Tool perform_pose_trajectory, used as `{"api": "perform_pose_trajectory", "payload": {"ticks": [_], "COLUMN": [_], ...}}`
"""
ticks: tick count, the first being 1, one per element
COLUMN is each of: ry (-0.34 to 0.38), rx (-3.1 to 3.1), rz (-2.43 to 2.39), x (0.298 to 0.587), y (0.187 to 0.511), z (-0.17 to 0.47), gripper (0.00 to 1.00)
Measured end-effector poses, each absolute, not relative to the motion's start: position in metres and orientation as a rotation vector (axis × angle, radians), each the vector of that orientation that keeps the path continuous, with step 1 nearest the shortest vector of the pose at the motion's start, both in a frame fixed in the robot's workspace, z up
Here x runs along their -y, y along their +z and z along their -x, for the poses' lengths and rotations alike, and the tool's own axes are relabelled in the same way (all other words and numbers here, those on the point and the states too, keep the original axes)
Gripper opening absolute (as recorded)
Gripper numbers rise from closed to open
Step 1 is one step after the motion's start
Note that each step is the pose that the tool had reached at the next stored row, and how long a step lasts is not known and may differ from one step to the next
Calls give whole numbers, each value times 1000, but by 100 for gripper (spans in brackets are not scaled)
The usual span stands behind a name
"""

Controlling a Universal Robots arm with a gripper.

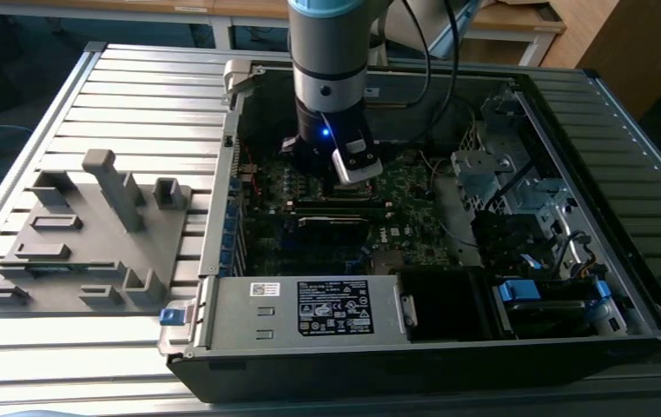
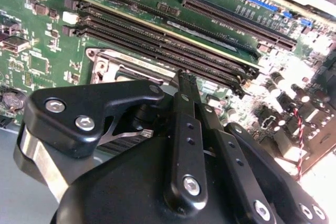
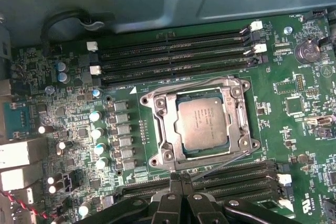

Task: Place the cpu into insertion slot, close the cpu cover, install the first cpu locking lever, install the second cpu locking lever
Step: 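Install the second cpu locking lever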

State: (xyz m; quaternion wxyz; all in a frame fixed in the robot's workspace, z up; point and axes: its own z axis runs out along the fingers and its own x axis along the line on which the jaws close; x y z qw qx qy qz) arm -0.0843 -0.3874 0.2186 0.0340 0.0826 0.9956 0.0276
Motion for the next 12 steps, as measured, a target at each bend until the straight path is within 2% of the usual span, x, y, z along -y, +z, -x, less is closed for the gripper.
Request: {"api": "perform_pose_trajectory", "payload": {"ticks": [12], "ry": [86], "rx": [-3062], "rz": [-254], "x": [390], "y": [218], "z": [86], "gripper": [11]}}
